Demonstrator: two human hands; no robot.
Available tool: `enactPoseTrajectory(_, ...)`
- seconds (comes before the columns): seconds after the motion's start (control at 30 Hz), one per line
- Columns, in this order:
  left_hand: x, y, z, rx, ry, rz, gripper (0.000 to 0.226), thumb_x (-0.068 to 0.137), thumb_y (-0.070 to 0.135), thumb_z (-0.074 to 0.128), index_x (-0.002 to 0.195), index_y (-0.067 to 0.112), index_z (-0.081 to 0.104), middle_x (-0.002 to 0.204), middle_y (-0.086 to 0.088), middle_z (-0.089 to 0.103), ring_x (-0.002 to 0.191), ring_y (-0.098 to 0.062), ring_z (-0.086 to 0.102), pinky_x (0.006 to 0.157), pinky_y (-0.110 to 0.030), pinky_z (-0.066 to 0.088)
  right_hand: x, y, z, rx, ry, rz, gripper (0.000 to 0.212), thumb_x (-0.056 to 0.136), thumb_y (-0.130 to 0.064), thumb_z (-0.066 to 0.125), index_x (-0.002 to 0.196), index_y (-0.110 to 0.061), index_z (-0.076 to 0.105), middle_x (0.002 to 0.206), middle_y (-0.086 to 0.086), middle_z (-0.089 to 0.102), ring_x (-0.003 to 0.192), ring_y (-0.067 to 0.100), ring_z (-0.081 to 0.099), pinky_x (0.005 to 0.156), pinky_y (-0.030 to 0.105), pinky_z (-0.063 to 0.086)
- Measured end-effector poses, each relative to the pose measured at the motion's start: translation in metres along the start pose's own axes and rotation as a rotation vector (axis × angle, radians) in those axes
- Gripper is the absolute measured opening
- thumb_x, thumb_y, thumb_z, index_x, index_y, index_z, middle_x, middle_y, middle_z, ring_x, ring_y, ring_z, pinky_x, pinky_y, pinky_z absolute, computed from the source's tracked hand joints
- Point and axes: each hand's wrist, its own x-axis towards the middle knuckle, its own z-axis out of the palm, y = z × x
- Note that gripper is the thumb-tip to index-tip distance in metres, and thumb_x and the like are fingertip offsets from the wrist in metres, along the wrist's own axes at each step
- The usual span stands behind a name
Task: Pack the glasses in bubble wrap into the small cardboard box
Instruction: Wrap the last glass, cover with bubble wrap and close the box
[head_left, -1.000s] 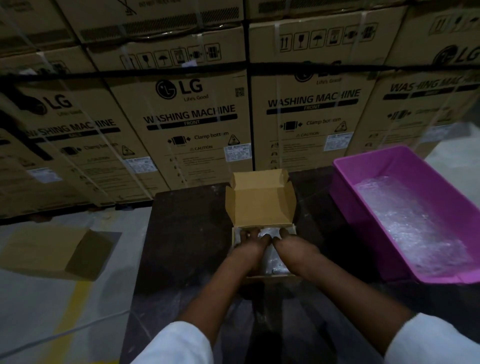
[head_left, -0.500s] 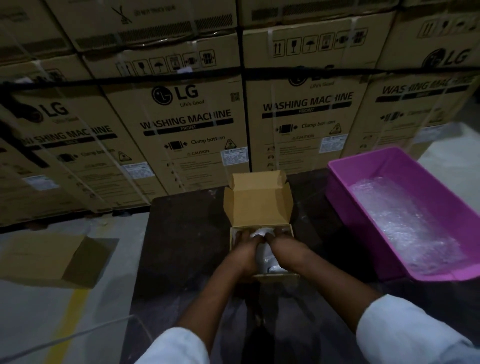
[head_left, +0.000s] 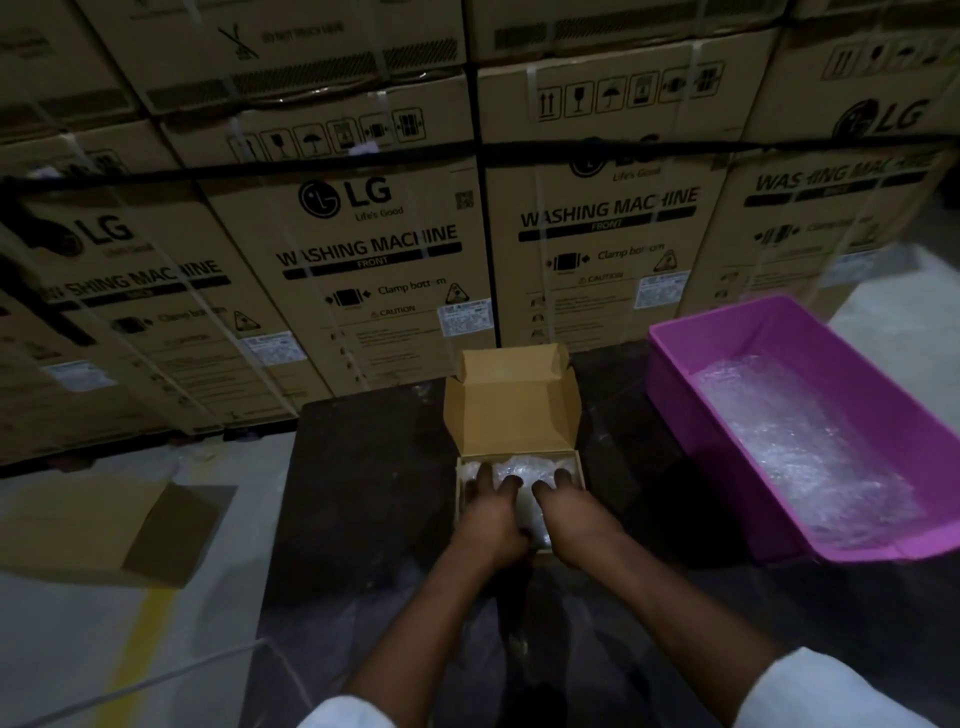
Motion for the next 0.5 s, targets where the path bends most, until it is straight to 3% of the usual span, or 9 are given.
enactPoseTrajectory(0.07,0.002,0.002,0.002,-0.043,-0.039,-0.041,0.084,0.078,0.036,0.067,0.149,0.026,0.022,0.159,-0.013,-0.006,0.146,-0.037,0.005,0.116,-0.038,0.025,0.002,0.0,-0.004,0.016,-0.006,0.011,0.067,0.086,-0.013,0.062,0.144,-0.013,0.028,0.146,0.016,0.024,0.126,0.034,0.045,0.099,0.036,0.043)
enactPoseTrajectory(0.13,0.005,0.0,0.003,-0.015,-0.07,-0.032,0.086,0.078,0.046,0.063,0.149,0.029,0.018,0.159,-0.009,-0.003,0.147,-0.034,-0.002,0.119,-0.039,0.018,0.003,0.002,-0.009,0.003,-0.044,-0.049,0.066,0.09,-0.021,0.058,0.146,-0.012,0.025,0.148,0.014,0.026,0.132,0.032,0.036,0.105,0.035,0.036)
enactPoseTrajectory(0.2,0.005,-0.001,-0.001,0.022,-0.081,-0.005,0.083,0.08,0.05,0.06,0.149,0.028,0.02,0.158,-0.009,0.008,0.147,-0.032,0.004,0.119,-0.038,0.017,0.004,0.001,-0.013,0.031,-0.093,-0.102,0.063,0.094,-0.034,0.053,0.147,-0.012,0.026,0.147,0.011,0.032,0.134,0.032,0.03,0.11,0.037,0.03)
enactPoseTrajectory(0.33,0.007,-0.003,-0.009,0.026,0.009,0.013,0.072,0.082,0.035,0.063,0.145,0.017,0.033,0.149,-0.016,0.032,0.133,-0.031,0.038,0.105,-0.032,0.037,0.006,0.002,-0.004,0.024,-0.089,-0.031,0.065,0.086,-0.04,0.064,0.138,-0.012,0.037,0.139,0.013,0.04,0.127,0.027,0.041,0.102,0.035,0.04)
enactPoseTrajectory(0.5,0.012,-0.003,-0.008,0.123,-0.086,-0.027,0.08,0.082,0.03,0.062,0.149,0.015,0.021,0.157,-0.02,0.012,0.14,-0.037,0.029,0.11,-0.04,0.035,0.007,0.002,-0.009,0.064,-0.098,-0.062,0.058,0.09,-0.044,0.053,0.138,-0.014,0.042,0.141,0.015,0.043,0.127,0.031,0.043,0.104,0.039,0.04)
